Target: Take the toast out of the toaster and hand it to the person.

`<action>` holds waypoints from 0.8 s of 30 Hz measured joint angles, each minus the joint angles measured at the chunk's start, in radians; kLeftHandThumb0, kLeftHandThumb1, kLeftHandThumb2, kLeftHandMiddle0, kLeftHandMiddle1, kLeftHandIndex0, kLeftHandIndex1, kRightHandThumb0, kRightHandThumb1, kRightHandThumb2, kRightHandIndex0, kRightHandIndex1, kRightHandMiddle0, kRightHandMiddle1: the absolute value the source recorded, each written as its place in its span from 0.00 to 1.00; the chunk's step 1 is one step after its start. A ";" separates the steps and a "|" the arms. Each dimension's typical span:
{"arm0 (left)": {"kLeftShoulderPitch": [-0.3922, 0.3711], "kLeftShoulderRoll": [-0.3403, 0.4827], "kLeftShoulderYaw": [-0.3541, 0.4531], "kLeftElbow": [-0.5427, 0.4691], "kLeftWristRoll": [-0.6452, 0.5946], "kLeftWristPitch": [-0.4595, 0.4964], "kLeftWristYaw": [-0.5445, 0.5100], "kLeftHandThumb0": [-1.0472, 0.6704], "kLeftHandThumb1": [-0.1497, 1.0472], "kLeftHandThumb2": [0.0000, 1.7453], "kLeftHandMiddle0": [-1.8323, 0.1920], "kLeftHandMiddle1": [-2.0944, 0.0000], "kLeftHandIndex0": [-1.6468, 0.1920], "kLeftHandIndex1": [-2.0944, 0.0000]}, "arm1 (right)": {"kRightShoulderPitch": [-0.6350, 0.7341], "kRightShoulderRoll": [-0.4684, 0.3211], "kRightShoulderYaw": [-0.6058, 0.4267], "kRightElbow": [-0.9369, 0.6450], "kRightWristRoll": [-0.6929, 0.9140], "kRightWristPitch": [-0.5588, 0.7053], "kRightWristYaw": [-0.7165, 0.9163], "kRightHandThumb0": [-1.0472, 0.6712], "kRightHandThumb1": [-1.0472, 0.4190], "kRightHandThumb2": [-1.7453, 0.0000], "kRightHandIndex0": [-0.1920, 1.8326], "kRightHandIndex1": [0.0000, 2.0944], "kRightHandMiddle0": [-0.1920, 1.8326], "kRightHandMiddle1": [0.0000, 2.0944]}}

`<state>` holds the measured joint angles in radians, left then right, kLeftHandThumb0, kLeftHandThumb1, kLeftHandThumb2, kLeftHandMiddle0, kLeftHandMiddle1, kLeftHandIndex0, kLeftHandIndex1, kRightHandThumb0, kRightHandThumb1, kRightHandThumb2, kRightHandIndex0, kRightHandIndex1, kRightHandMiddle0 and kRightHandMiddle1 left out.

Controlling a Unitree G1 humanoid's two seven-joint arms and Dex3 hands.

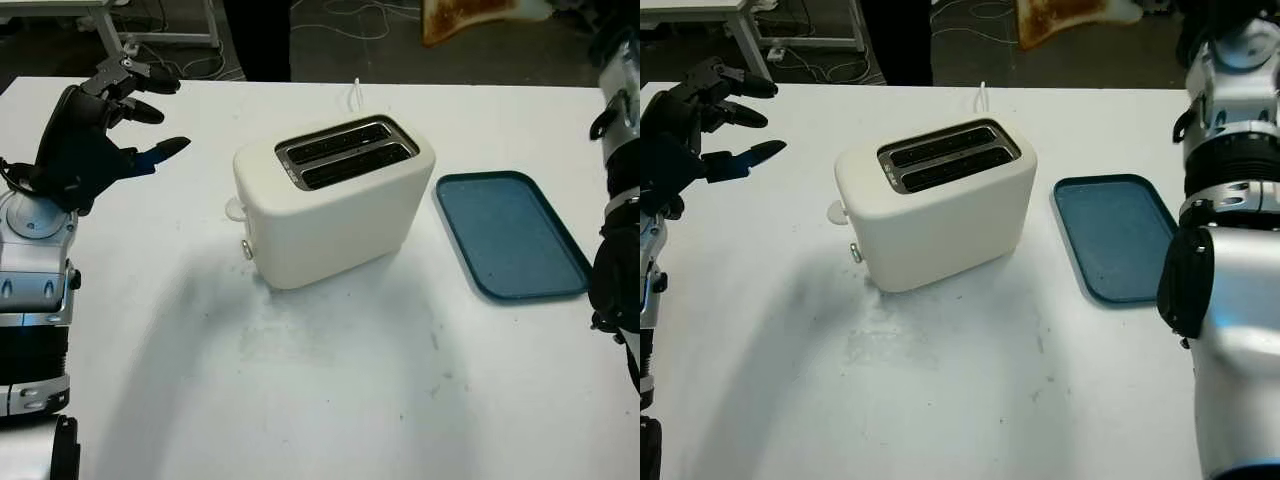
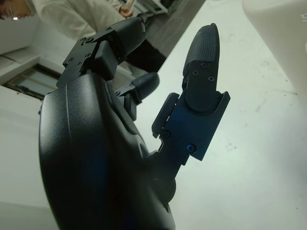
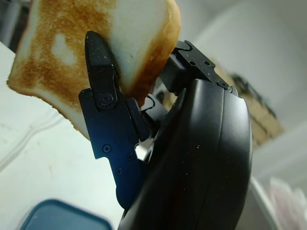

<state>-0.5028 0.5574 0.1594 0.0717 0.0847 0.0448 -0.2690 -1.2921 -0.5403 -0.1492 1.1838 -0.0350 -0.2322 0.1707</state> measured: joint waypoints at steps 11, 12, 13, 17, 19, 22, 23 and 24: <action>0.000 0.000 0.000 0.000 -0.002 0.000 0.000 0.33 0.65 0.29 0.83 0.42 0.78 0.51 | 0.049 0.074 0.078 0.113 -0.124 0.006 -0.245 0.48 0.09 0.84 0.46 0.83 0.30 0.83; 0.000 0.000 0.000 0.000 -0.001 0.000 0.000 0.33 0.65 0.29 0.83 0.42 0.78 0.51 | 0.051 0.080 0.078 0.115 -0.125 0.011 -0.252 0.49 0.09 0.83 0.45 0.83 0.30 0.81; 0.000 0.000 0.000 0.000 -0.001 0.000 0.000 0.34 0.64 0.29 0.83 0.42 0.78 0.51 | 0.053 0.087 0.073 0.117 -0.122 0.012 -0.259 0.50 0.09 0.83 0.43 0.83 0.30 0.74; 0.000 0.000 0.000 0.000 -0.009 0.000 -0.004 0.34 0.64 0.29 0.83 0.41 0.79 0.51 | 0.059 0.119 0.051 0.118 -0.102 0.020 -0.272 0.52 0.09 0.82 0.44 0.83 0.30 0.71; 0.000 0.000 0.000 0.001 -0.009 0.000 -0.005 0.33 0.64 0.29 0.83 0.41 0.79 0.51 | 0.067 0.132 0.040 0.121 -0.099 0.022 -0.272 0.52 0.09 0.83 0.47 0.83 0.30 0.81; 0.000 0.000 0.000 0.001 -0.008 0.000 -0.005 0.33 0.64 0.30 0.83 0.41 0.78 0.51 | 0.081 0.146 0.025 0.131 -0.096 0.034 -0.280 0.54 0.09 0.84 0.48 0.83 0.30 0.83; 0.000 0.000 0.000 0.001 -0.007 0.000 -0.005 0.33 0.64 0.30 0.83 0.41 0.78 0.51 | 0.085 0.150 0.015 0.133 -0.089 0.039 -0.282 0.53 0.09 0.85 0.48 0.83 0.29 0.83; 0.000 0.000 0.000 0.001 -0.007 0.000 -0.005 0.33 0.64 0.30 0.83 0.41 0.78 0.51 | 0.089 0.153 0.004 0.135 -0.081 0.046 -0.286 0.53 0.09 0.84 0.48 0.83 0.29 0.83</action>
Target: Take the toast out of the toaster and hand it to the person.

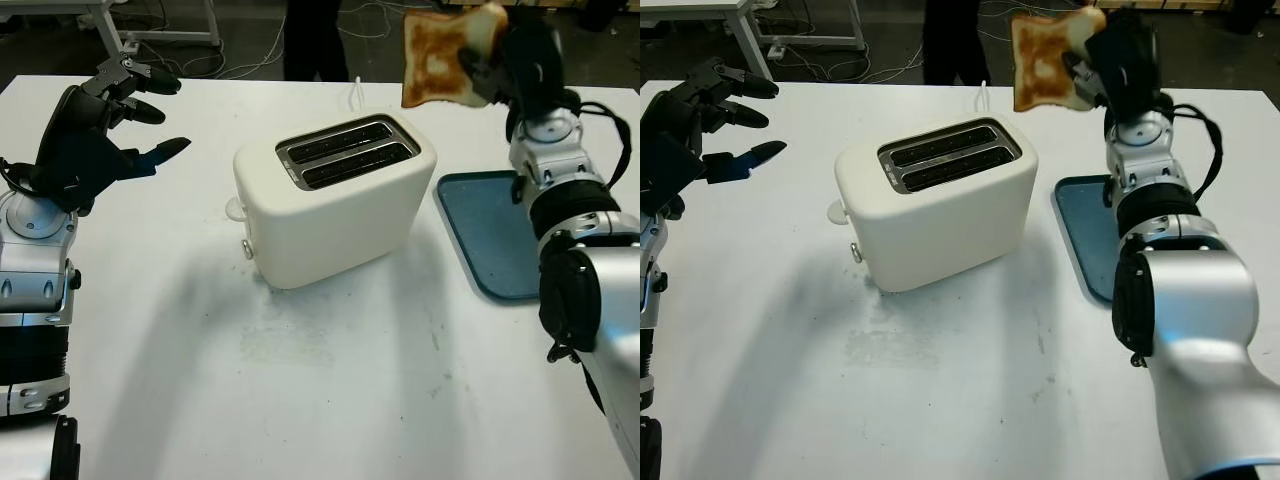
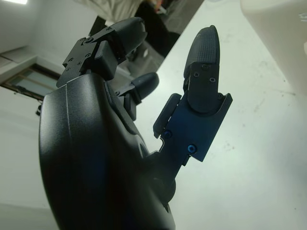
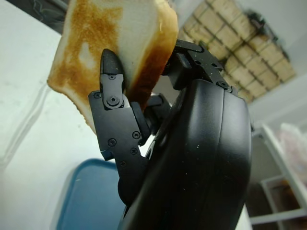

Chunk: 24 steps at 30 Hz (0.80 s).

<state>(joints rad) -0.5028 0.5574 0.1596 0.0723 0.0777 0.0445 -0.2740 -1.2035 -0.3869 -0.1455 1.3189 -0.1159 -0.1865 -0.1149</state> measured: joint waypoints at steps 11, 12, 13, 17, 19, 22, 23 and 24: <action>0.000 0.000 0.000 0.001 -0.001 0.000 -0.001 0.33 0.63 0.30 0.83 0.40 0.78 0.50 | 0.004 0.021 -0.022 0.003 0.017 0.036 -0.020 0.53 0.09 0.82 0.45 0.83 0.33 0.34; 0.000 0.000 0.000 0.002 -0.001 0.000 -0.001 0.33 0.63 0.30 0.83 0.40 0.78 0.50 | 0.004 0.021 -0.024 0.003 0.018 0.036 -0.019 0.53 0.09 0.82 0.45 0.83 0.38 0.27; 0.000 0.000 0.000 0.003 -0.001 0.000 -0.001 0.33 0.63 0.30 0.83 0.40 0.78 0.50 | 0.004 0.021 -0.024 0.003 0.018 0.036 -0.019 0.53 0.09 0.82 0.45 0.83 0.43 0.24; 0.000 0.000 0.000 0.006 -0.002 -0.003 -0.001 0.33 0.63 0.30 0.83 0.40 0.78 0.50 | 0.006 0.022 -0.023 0.003 0.018 0.036 -0.020 0.55 0.09 0.82 0.43 0.83 0.34 0.61; 0.000 0.000 0.000 0.008 -0.002 -0.006 -0.001 0.32 0.64 0.30 0.83 0.40 0.78 0.50 | 0.009 0.022 -0.023 0.003 0.018 0.036 -0.024 0.54 0.09 0.82 0.44 0.83 0.29 0.79; 0.000 0.000 0.000 0.009 -0.001 -0.008 -0.001 0.32 0.64 0.30 0.83 0.40 0.78 0.50 | 0.009 0.024 -0.021 0.003 0.016 0.036 -0.039 0.54 0.09 0.82 0.45 0.83 0.29 0.83; 0.000 0.000 0.000 0.009 -0.001 -0.009 -0.001 0.32 0.63 0.30 0.83 0.40 0.78 0.50 | 0.009 0.025 -0.019 0.003 0.014 0.036 -0.042 0.54 0.09 0.82 0.45 0.83 0.29 0.83; 0.000 0.000 0.000 0.011 -0.001 -0.010 -0.001 0.32 0.63 0.30 0.83 0.40 0.78 0.50 | 0.009 0.026 -0.016 0.003 0.012 0.036 -0.045 0.55 0.09 0.82 0.45 0.83 0.28 0.83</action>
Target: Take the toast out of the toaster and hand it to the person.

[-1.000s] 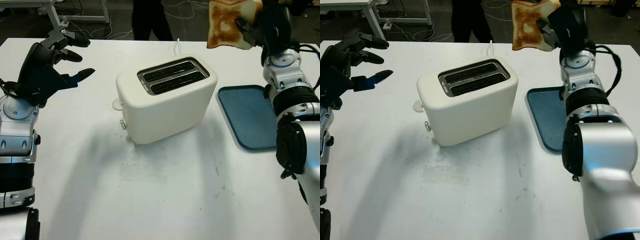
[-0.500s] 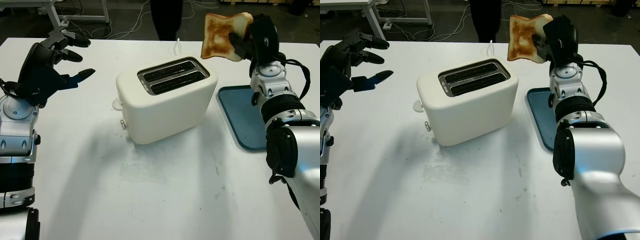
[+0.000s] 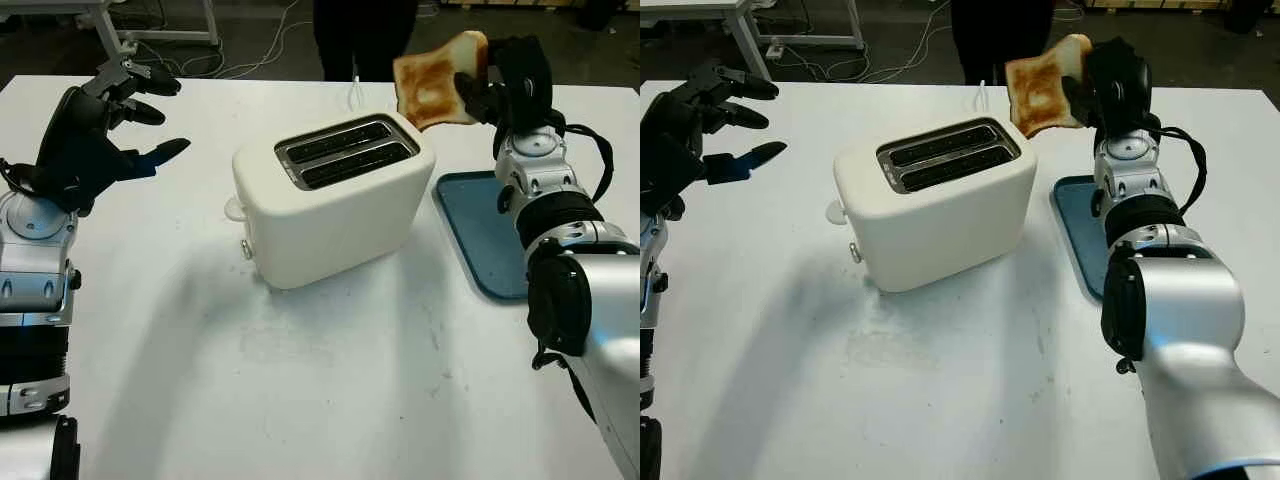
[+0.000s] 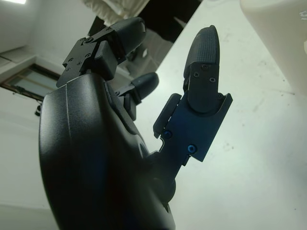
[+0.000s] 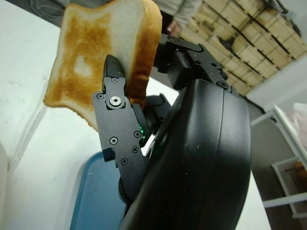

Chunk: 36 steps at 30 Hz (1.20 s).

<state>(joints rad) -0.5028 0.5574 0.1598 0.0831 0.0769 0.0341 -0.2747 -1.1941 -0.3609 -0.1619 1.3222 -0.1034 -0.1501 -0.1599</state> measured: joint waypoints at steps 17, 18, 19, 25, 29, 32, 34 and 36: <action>0.000 0.002 0.000 0.002 0.008 -0.011 0.000 0.33 0.62 0.31 0.82 0.40 0.78 0.50 | 0.003 0.002 0.012 0.000 -0.001 0.000 0.000 0.54 0.09 0.83 0.45 0.83 0.28 0.82; 0.000 0.002 0.000 0.002 0.008 -0.012 0.000 0.33 0.62 0.31 0.82 0.40 0.78 0.50 | 0.003 0.002 0.012 0.000 -0.001 0.000 0.000 0.54 0.09 0.83 0.45 0.83 0.27 0.83; 0.000 0.002 -0.001 0.002 0.008 -0.012 0.000 0.32 0.62 0.31 0.82 0.40 0.78 0.50 | 0.003 0.002 0.012 0.000 -0.001 0.000 0.000 0.54 0.09 0.83 0.45 0.83 0.27 0.83; 0.000 0.002 0.000 0.002 0.009 -0.008 0.000 0.32 0.62 0.31 0.82 0.41 0.78 0.50 | 0.004 0.003 0.011 0.000 0.000 0.000 0.000 0.54 0.09 0.83 0.46 0.83 0.27 0.83; 0.000 0.002 0.000 0.002 0.007 -0.009 0.000 0.32 0.62 0.31 0.82 0.41 0.78 0.50 | 0.004 0.003 0.011 0.000 0.000 0.000 0.000 0.54 0.09 0.83 0.46 0.83 0.28 0.83; 0.000 0.002 0.000 0.005 0.007 -0.011 0.000 0.32 0.62 0.31 0.82 0.40 0.78 0.50 | 0.004 0.003 0.011 0.000 0.000 0.000 0.000 0.55 0.09 0.82 0.46 0.83 0.28 0.83; 0.000 0.002 0.000 0.008 0.008 -0.012 0.000 0.32 0.62 0.31 0.82 0.40 0.78 0.50 | 0.005 0.003 0.012 0.000 0.000 0.000 0.000 0.55 0.09 0.83 0.45 0.83 0.28 0.83; 0.000 0.002 0.000 0.008 0.008 -0.015 0.000 0.33 0.62 0.31 0.82 0.40 0.78 0.50 | 0.005 0.003 0.012 0.000 0.000 0.000 0.000 0.55 0.09 0.83 0.45 0.83 0.28 0.83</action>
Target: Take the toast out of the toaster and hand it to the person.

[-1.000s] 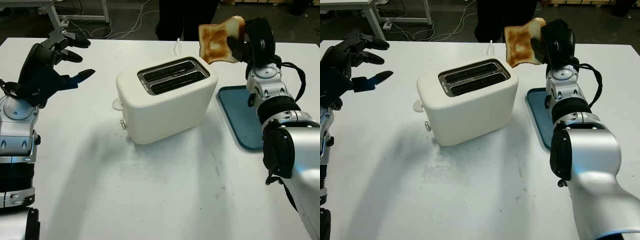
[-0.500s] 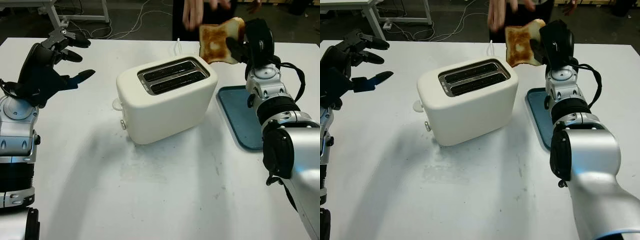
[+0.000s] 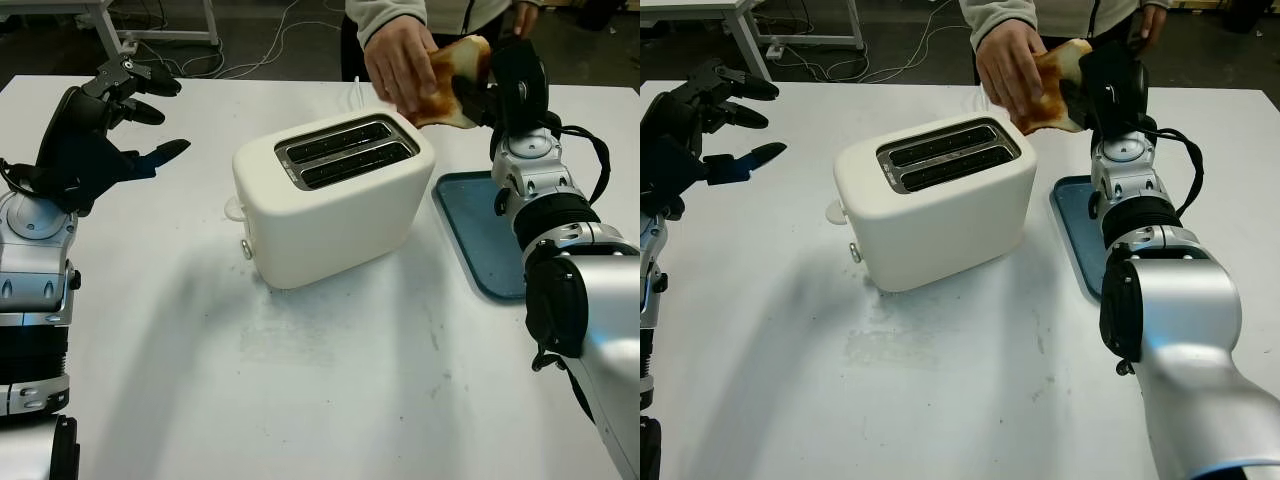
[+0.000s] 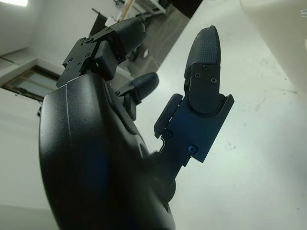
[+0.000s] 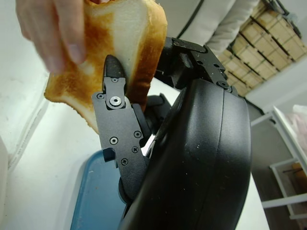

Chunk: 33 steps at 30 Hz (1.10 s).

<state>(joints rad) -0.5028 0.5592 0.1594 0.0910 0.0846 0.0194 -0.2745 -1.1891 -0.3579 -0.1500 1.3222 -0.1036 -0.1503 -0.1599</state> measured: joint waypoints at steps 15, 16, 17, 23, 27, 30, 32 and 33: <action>0.000 0.000 0.000 0.005 0.001 -0.001 0.000 0.34 0.62 0.32 0.83 0.40 0.79 0.50 | 0.001 0.000 0.003 0.000 -0.002 0.000 0.022 0.53 0.09 0.80 0.46 0.83 0.27 0.83; 0.000 0.000 0.000 0.005 0.001 -0.001 0.000 0.34 0.62 0.32 0.83 0.40 0.79 0.50 | 0.001 0.000 0.007 0.000 -0.006 0.000 0.026 0.52 0.09 0.80 0.45 0.83 0.27 0.83; 0.000 0.000 0.000 0.005 0.000 0.000 0.000 0.34 0.61 0.32 0.83 0.40 0.79 0.50 | 0.001 -0.001 0.014 0.000 -0.015 -0.001 0.030 0.52 0.09 0.80 0.44 0.83 0.28 0.83; 0.000 0.000 0.000 0.005 -0.001 0.001 0.000 0.34 0.62 0.32 0.83 0.40 0.78 0.50 | 0.006 -0.008 0.045 0.000 -0.046 -0.012 0.096 0.35 0.09 0.89 0.27 0.62 0.21 0.54; 0.000 0.000 0.000 0.005 -0.002 0.001 0.000 0.33 0.62 0.32 0.83 0.40 0.78 0.49 | 0.006 -0.058 0.141 0.000 -0.124 -0.007 0.280 0.14 0.10 0.97 0.10 0.03 0.10 0.03; 0.000 0.000 0.000 0.008 -0.002 0.000 0.000 0.32 0.62 0.31 0.83 0.39 0.78 0.49 | 0.008 -0.076 0.158 0.000 -0.134 -0.007 0.316 0.14 0.09 0.97 0.10 0.00 0.10 0.00; 0.000 0.000 0.000 0.015 -0.002 -0.008 0.000 0.32 0.62 0.31 0.83 0.39 0.78 0.49 | 0.011 -0.086 0.180 -0.001 -0.158 -0.005 0.293 0.14 0.09 0.92 0.11 0.01 0.09 0.00; 0.001 -0.002 0.002 0.017 -0.008 -0.011 0.000 0.31 0.62 0.31 0.84 0.39 0.79 0.49 | 0.013 -0.092 0.198 -0.002 -0.178 0.001 0.270 0.15 0.09 0.85 0.13 0.01 0.10 0.00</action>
<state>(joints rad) -0.5023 0.5570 0.1613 0.1082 0.0763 0.0088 -0.2745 -1.1757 -0.4502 0.0484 1.3206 -0.2814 -0.1497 0.1102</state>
